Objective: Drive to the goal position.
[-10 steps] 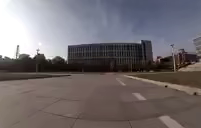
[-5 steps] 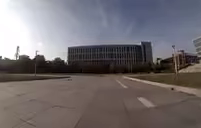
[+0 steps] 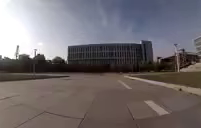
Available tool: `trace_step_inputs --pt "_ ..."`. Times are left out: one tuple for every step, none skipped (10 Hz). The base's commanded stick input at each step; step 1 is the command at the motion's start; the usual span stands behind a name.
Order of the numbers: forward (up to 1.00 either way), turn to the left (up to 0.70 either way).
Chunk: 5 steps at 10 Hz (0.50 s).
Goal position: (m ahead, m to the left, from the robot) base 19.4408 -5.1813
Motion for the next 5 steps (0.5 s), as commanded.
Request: trace_step_inputs --pt "0.70 0.00" --pt "0.70 0.00" --pt "0.70 0.00" --pt "0.70 0.00" --pt "0.70 0.00"
